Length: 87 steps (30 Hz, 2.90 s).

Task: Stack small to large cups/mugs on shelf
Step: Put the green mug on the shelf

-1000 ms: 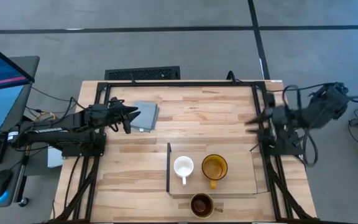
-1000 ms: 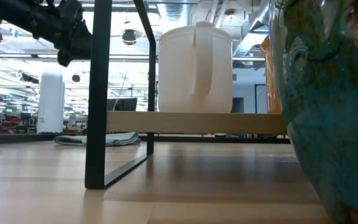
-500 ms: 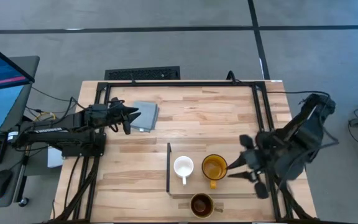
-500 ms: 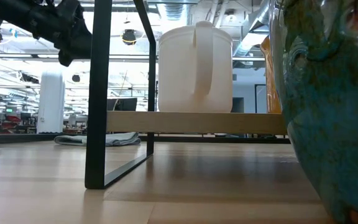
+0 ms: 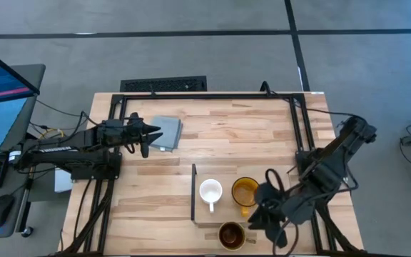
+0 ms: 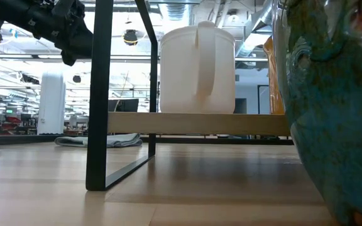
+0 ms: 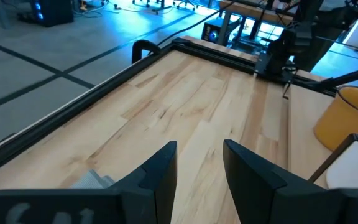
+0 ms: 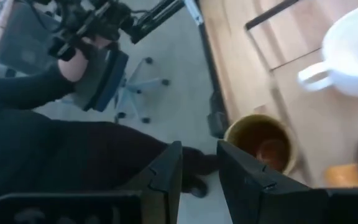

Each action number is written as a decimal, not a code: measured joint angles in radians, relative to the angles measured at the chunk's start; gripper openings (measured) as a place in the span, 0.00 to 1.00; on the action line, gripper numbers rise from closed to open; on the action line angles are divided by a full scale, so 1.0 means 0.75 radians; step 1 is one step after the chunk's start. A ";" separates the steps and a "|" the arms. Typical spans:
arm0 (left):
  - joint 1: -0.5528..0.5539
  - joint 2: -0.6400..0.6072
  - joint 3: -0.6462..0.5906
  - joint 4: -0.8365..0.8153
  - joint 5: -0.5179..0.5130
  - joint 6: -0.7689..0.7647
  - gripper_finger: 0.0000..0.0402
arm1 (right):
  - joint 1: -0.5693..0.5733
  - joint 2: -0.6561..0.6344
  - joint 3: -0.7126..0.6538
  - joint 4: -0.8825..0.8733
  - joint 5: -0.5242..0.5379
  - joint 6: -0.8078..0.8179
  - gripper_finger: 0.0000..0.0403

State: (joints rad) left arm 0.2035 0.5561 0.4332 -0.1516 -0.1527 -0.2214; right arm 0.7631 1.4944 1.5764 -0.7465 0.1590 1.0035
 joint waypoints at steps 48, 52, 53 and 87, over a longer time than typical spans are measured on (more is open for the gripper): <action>0.000 0.000 0.000 -0.150 0.138 -0.003 0.30 | -0.427 0.256 0.000 0.083 -0.355 -1.223 0.32; 0.000 0.000 0.000 -0.150 0.137 0.012 0.30 | -0.430 0.256 0.001 0.123 -0.356 -1.224 0.39; -0.001 0.000 0.000 -0.150 0.137 0.022 0.30 | -0.430 0.256 0.001 0.128 -0.356 -1.230 0.41; -0.001 0.000 0.000 -0.224 0.125 0.039 0.30 | -0.302 0.260 0.001 -0.003 -0.120 -1.771 0.63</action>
State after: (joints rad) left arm 0.2031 0.5564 0.4332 -0.3198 -0.0588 -0.1925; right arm 0.5369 1.6897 1.5772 -0.7487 0.0689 -0.3244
